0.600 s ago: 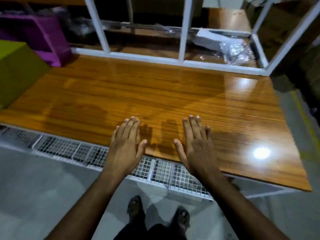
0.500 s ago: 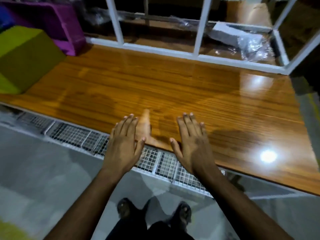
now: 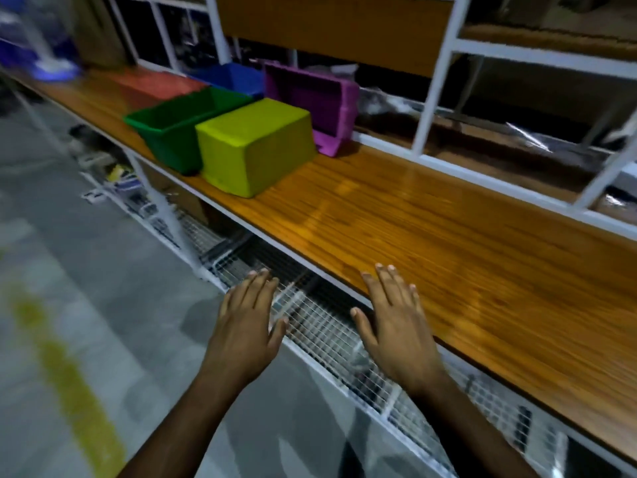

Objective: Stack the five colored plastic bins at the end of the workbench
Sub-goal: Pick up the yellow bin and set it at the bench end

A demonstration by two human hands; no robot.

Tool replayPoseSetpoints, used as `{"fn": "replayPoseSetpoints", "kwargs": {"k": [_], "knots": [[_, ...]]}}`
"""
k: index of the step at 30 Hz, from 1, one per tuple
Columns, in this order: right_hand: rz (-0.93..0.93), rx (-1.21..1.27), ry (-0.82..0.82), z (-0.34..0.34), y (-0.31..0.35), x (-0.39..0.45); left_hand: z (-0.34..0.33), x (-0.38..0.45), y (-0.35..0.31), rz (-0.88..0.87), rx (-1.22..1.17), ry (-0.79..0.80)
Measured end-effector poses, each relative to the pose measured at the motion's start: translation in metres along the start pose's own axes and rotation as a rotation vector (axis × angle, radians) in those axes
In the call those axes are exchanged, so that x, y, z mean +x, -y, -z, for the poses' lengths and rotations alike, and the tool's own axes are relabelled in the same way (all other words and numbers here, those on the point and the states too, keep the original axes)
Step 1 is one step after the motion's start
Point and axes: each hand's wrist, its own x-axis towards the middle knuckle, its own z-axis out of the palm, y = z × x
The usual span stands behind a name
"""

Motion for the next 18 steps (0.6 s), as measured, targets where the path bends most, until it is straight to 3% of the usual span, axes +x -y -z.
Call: {"fn": "replayPoseSetpoints", "kwargs": {"k": [8,18], "knots": [[0.056,0.015,0.000,-0.028,0.099,0.097,0.048,0.044,0.115,0.046,0.033,-0.040],[0.118,0.065,0.027,-0.071,0.165,0.253,0.067,0.179,0.222,0.043,0.058,-0.052]]}}
